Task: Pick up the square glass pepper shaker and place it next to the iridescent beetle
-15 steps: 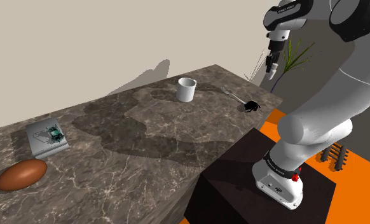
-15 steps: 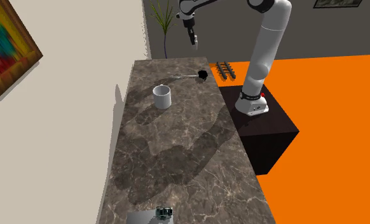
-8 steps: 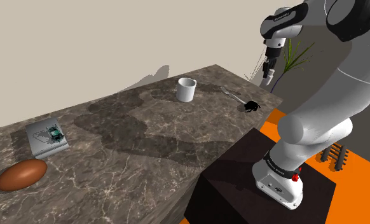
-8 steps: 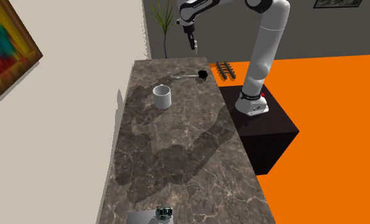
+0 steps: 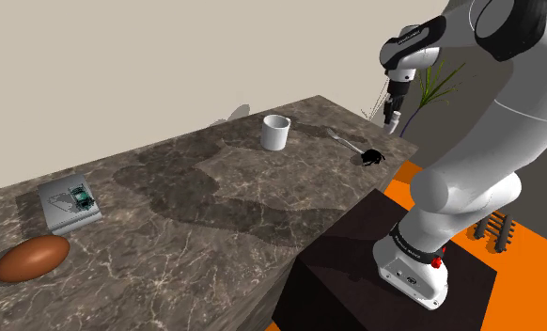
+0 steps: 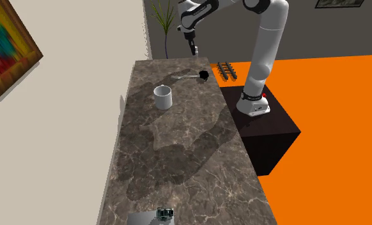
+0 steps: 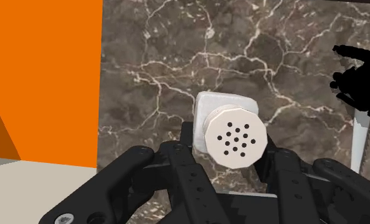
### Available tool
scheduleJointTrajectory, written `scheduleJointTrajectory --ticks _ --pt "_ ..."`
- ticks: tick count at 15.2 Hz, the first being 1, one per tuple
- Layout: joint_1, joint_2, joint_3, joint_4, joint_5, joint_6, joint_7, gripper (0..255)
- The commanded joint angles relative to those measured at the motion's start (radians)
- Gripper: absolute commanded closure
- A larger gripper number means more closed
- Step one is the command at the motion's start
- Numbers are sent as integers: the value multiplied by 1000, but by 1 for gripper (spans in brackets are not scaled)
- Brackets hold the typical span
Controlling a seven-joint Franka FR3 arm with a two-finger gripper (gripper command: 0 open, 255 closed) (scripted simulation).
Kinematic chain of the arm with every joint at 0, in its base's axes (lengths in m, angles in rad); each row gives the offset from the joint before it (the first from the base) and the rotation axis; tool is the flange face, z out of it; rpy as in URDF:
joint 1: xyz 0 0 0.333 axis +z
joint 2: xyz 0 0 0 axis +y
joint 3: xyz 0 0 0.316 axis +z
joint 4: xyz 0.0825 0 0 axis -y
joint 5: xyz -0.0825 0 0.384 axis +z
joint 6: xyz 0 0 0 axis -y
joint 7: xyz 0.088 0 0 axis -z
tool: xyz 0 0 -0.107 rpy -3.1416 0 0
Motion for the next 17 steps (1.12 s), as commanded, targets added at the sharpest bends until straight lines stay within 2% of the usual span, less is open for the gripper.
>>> scheduleJointTrajectory --ticks 1,7,15,16,17 --pt "-1 11 -1 -16 2 27 2 255" --pt "-5 56 -1 -54 9 109 5 255" --pt "-5 56 -1 -54 9 109 5 255" --pt "-5 56 -1 -54 9 109 5 0" --pt "-5 56 -1 -54 9 109 5 0"
